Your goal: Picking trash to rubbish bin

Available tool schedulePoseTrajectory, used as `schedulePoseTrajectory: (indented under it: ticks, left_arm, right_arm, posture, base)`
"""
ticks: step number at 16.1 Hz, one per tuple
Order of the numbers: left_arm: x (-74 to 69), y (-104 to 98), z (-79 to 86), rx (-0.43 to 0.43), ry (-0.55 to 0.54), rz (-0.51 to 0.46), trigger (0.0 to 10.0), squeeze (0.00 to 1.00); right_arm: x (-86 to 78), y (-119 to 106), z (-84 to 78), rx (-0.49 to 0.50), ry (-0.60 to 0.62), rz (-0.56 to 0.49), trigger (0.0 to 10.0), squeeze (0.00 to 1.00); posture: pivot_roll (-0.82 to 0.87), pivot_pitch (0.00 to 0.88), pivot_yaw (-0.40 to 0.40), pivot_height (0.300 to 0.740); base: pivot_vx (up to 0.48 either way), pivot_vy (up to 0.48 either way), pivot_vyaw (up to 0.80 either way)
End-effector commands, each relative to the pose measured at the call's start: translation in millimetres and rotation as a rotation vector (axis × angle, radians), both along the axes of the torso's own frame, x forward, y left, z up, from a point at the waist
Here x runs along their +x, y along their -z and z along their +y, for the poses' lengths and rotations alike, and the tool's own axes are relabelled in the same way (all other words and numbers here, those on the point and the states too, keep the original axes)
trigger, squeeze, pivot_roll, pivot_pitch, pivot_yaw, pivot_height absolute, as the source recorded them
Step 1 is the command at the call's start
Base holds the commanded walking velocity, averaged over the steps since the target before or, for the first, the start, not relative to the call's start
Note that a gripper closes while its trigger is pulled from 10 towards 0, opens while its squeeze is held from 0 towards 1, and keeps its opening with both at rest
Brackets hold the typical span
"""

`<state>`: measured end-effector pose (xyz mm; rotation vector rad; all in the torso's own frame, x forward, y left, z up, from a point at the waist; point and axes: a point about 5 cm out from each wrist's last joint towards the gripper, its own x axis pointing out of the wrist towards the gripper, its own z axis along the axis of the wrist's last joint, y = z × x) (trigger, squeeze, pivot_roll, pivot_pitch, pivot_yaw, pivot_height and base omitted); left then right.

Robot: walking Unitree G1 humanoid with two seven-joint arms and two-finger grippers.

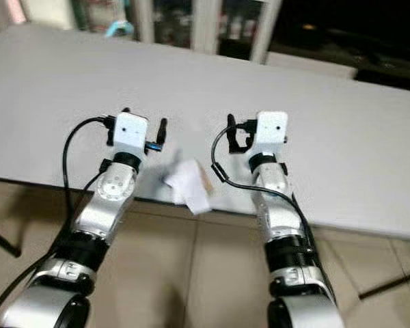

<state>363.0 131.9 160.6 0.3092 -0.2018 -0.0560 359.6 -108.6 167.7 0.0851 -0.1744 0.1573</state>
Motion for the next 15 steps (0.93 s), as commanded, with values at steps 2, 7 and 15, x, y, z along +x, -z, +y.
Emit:
schedulePoseTrajectory:
  ticks: [2, 7, 15]
  left_arm:
    - [1.0, -4.2, -4.3, -0.010, 0.011, -0.007, 10.0, 0.00]
    - [-0.9, -6.5, -7.7, -0.032, 0.040, -0.028, 10.0, 0.00]
    - [-1.8, -6.0, -7.9, -0.012, 0.035, -0.030, 10.0, 0.00]
  right_arm:
    - [-0.8, 1.4, -7.5, 0.002, 0.018, 0.007, 10.0, 0.00]
    - [-1.0, 3.0, -7.0, 0.000, 0.015, 0.012, 10.0, 0.00]
    - [-1.6, 3.9, -6.5, -0.004, 0.011, 0.015, 10.0, 0.00]
  posture:
    - [-0.03, 0.046, -0.119, 0.740]
    - [-0.03, 0.049, -0.120, 0.740]
    - [-0.03, 0.050, -0.120, 0.740]
  base:
    - [0.480, 0.000, 0.00]
    - [0.169, 0.000, 0.00]
    - [0.000, -0.079, 0.00]
